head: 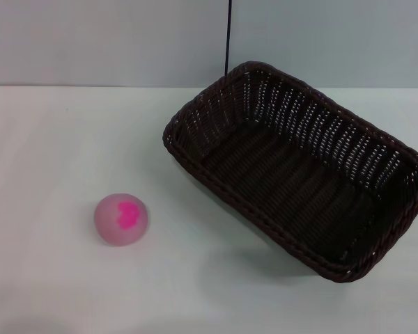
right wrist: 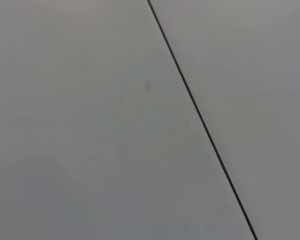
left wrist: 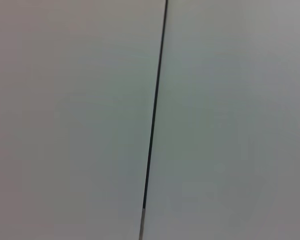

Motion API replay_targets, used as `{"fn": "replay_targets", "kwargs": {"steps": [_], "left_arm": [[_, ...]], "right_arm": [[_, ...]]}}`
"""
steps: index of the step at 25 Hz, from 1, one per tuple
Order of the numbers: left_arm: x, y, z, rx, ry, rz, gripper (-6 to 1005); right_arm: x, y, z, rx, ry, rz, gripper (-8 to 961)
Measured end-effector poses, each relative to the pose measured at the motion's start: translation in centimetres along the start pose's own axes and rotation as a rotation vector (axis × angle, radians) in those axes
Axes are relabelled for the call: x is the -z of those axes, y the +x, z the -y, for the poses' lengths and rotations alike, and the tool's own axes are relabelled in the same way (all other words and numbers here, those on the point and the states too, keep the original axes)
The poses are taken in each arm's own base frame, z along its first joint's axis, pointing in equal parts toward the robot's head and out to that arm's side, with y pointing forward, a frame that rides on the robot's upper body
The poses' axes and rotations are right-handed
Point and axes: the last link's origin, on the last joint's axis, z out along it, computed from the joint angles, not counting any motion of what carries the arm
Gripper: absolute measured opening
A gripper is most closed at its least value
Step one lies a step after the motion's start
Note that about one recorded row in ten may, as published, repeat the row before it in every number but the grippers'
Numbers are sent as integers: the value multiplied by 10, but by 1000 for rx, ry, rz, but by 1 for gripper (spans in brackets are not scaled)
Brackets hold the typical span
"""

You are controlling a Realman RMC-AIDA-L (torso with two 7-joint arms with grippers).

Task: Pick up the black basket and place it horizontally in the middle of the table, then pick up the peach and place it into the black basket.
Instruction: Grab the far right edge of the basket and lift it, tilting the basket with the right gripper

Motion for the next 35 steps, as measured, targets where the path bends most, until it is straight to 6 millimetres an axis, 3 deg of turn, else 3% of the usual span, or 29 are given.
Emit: {"fn": "replay_targets", "kwargs": {"steps": [9,13,15,16,19,21,22,27,30,31,35], "left_arm": [[-8,-5,-3,19,-7,22,837],[-10,-5,-4,22,-13,23,835],[-10,-6,-5,24,-11,25,833],[-10,-7,-5,26,-10,27,832],[-11,-9,-6,32,-5,38,830],[-12,-11,-7,37,-8,48,829],[-13,-12,-8,37,-12,51,828],[-11,-14,-11,51,-13,58,824],[-9,-16,-13,58,-11,60,822],[-9,-16,-13,58,-11,60,821],[-4,-19,-15,75,-3,70,818]], "right_arm": [[-12,-7,0,-20,-88,-120,783],[-25,-23,1,-37,-146,-204,774],[-38,-35,1,-48,-177,-297,770],[-55,-45,-1,-39,-203,-420,768],[-73,-55,-5,-21,-215,-561,762],[-96,-67,-15,11,-219,-778,757],[-96,-67,-15,11,-219,-778,755],[-133,-87,-44,54,-263,-1032,745],[-152,-88,-60,68,-281,-1155,738],[-164,-82,-68,90,-259,-1242,736],[-179,-64,-78,153,-221,-1324,727]]}}
